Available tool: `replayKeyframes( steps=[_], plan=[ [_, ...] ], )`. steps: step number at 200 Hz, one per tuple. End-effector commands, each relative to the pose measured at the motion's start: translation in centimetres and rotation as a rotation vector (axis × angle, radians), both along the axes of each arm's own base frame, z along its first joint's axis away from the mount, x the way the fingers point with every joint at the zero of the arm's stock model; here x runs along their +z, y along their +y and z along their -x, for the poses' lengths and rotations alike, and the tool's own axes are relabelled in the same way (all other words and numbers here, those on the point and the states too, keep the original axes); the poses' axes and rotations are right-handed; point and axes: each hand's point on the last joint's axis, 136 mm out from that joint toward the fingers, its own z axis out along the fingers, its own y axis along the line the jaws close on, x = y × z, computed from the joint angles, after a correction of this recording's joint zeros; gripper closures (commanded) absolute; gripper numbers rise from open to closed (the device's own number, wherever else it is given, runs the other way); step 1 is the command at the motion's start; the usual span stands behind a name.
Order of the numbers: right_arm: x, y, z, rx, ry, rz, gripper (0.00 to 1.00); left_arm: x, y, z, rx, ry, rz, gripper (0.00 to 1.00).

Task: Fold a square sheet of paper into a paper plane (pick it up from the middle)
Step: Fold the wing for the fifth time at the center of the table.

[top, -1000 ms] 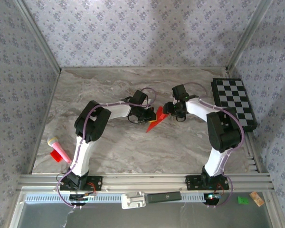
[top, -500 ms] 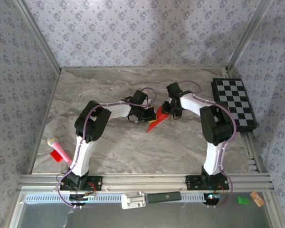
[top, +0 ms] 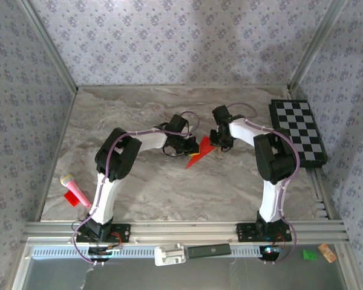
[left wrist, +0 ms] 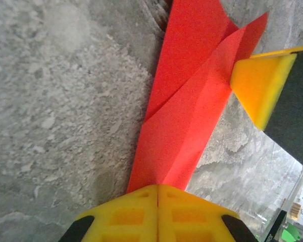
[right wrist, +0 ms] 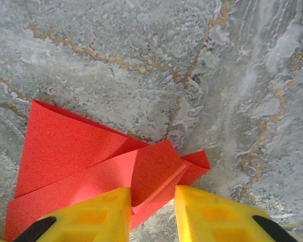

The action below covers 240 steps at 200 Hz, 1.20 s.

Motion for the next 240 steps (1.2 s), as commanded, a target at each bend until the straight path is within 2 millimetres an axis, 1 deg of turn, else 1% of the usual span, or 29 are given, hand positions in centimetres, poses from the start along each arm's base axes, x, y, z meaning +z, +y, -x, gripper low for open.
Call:
replayKeyframes(
  steps=[1,25,47,65,94,119,134,141,157,168,180,204,240],
  plan=[
    [-2.5,-0.6,1.4,0.010,0.092,0.048,0.73,1.3,-1.1,-0.1,-0.037,-0.027,0.039,0.92],
    [-3.1,-0.7,1.7,0.014,0.110,0.065,0.74,1.1,-1.2,0.1,-0.045,-0.025,0.036,0.92],
    [-3.5,-0.8,1.8,0.019,0.122,0.084,0.75,0.1,-0.9,0.5,-0.048,-0.005,0.010,0.92],
    [-3.8,-0.8,1.8,0.020,0.123,0.099,0.76,0.0,-0.9,0.6,-0.049,-0.003,0.008,0.92],
    [-4.0,-0.7,1.9,0.019,0.125,0.107,0.76,1.4,-1.5,0.4,-0.062,-0.032,0.026,0.91],
    [-4.2,-0.7,2.0,0.016,0.129,0.109,0.77,1.8,-2.0,0.6,-0.079,-0.045,0.036,0.91],
    [-4.3,-0.7,2.0,0.012,0.132,0.108,0.78,2.5,-2.4,0.6,-0.083,-0.058,0.064,0.90],
    [-4.4,-0.9,2.6,0.014,0.156,0.117,0.78,2.9,-2.5,0.5,-0.082,-0.064,0.076,0.90],
    [-4.4,-0.8,2.6,0.013,0.156,0.116,0.78,3.8,-2.8,0.6,-0.087,-0.082,0.095,0.90],
    [-4.5,-0.8,2.6,0.011,0.159,0.115,0.78,4.1,-2.9,0.8,-0.094,-0.088,0.098,0.90],
    [-4.5,-0.8,2.6,0.010,0.160,0.113,0.78,3.6,-2.9,1.1,-0.099,-0.080,0.084,0.90],
    [-4.6,-0.7,2.6,0.007,0.163,0.108,0.79,1.6,-2.4,1.6,-0.098,-0.037,0.040,0.90],
    [-4.7,-0.6,2.7,0.003,0.166,0.100,0.79,0.5,-2.2,1.6,-0.089,-0.012,0.009,0.90]
  ],
)
